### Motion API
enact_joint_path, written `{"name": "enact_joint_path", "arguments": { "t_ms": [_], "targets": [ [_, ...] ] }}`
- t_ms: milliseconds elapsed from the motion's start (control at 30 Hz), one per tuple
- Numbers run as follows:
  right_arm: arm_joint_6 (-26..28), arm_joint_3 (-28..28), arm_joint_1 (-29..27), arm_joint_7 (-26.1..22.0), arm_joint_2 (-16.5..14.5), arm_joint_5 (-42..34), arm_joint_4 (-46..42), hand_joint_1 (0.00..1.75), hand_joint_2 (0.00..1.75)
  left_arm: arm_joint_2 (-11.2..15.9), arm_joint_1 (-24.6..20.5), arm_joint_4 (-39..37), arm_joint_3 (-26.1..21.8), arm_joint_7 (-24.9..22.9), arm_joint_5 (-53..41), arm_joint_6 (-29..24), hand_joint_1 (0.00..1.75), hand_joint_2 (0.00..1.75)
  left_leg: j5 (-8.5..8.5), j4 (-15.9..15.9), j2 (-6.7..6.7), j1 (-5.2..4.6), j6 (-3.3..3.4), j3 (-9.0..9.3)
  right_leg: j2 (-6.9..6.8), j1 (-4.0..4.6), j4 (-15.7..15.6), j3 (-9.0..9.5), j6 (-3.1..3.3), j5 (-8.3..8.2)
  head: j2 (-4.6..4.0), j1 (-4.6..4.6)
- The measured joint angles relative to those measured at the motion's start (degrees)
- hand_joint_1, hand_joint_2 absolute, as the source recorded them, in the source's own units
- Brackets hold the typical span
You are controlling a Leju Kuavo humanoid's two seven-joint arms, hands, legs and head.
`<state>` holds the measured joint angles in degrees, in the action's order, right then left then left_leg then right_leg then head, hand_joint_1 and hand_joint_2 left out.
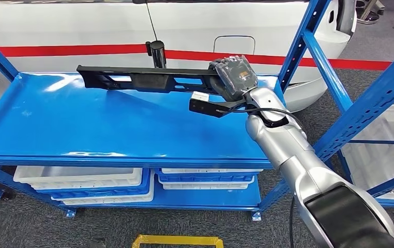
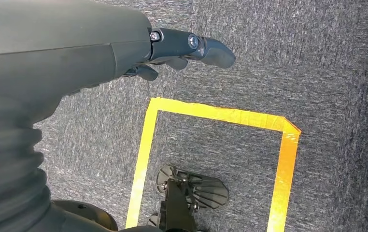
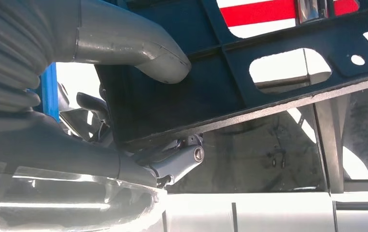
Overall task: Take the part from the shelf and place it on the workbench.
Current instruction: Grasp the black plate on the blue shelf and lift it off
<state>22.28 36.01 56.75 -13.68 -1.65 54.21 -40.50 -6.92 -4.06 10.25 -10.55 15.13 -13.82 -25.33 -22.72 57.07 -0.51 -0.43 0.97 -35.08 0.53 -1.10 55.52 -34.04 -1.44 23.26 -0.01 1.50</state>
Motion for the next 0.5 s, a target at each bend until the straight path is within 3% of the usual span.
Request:
{"name": "enact_joint_path", "arguments": {
  "t_ms": [200,300,367,433,467,500],
  "targets": [
    [-0.1,-0.8,-0.6,-0.2,0.7,-0.2,-1.5,1.75,1.75,0.1,0.0,0.0,0.0,0.0,0.0,0.4,0.0,1.75,-0.3,0.5,-0.02,0.0,0.54,-0.29,0.0,-0.68,-0.1,0.01,-0.37,-0.08,0.01,0.0],
    [-0.1,-1.1,-0.5,-0.2,0.9,-0.2,-2.1,1.75,1.75,0.1,0.0,0.0,0.0,0.0,-0.1,0.6,0.0,1.75,0.23,-0.2,0.15,0.33,1.5,0.12,-0.06,-0.54,0.4,-0.38,-0.88,0.26,0.01,-0.05],
    [-0.1,-1.2,-0.5,-0.2,1.2,-0.3,-2.3,1.75,1.75,0.1,-0.1,0.1,0.0,0.1,-0.1,0.6,0.0,1.75,0.79,-1.0,0.32,0.6,2.2,0.47,-0.17,-0.34,5.0,-2.59,-0.38,2.67,0.0,-0.15],
    [-0.1,-1.3,-0.8,-0.2,1.5,-0.3,-2.4,1.75,1.75,0.1,-0.2,0.1,0.0,0.1,-0.2,0.6,0.0,1.75,0.91,-1.1,0.32,0.53,2.35,0.35,-0.21,-0.33,13.4,-6.52,0.25,6.18,0.0,-0.2],
    [-0.1,-1.3,-1.1,-0.2,1.6,-0.3,-2.4,1.75,1.75,0.1,-0.2,0.2,0.0,0.1,-0.2,0.6,0.0,1.75,0.94,-1.0,0.28,0.53,2.32,0.27,-0.21,-0.33,16.8,-8.08,0.24,7.25,0.0,-0.22],
    [-0.1,-1.3,-1.3,-0.2,1.7,-0.3,-2.4,1.75,1.75,0.1,-0.1,0.2,0.0,0.1,-0.2,0.6,0.0,1.75,0.99,-1.0,0.24,0.53,2.25,0.21,-0.22,-0.33,18.0,-8.6,-0.01,7.45,0.01,-0.22]
  ]
}}
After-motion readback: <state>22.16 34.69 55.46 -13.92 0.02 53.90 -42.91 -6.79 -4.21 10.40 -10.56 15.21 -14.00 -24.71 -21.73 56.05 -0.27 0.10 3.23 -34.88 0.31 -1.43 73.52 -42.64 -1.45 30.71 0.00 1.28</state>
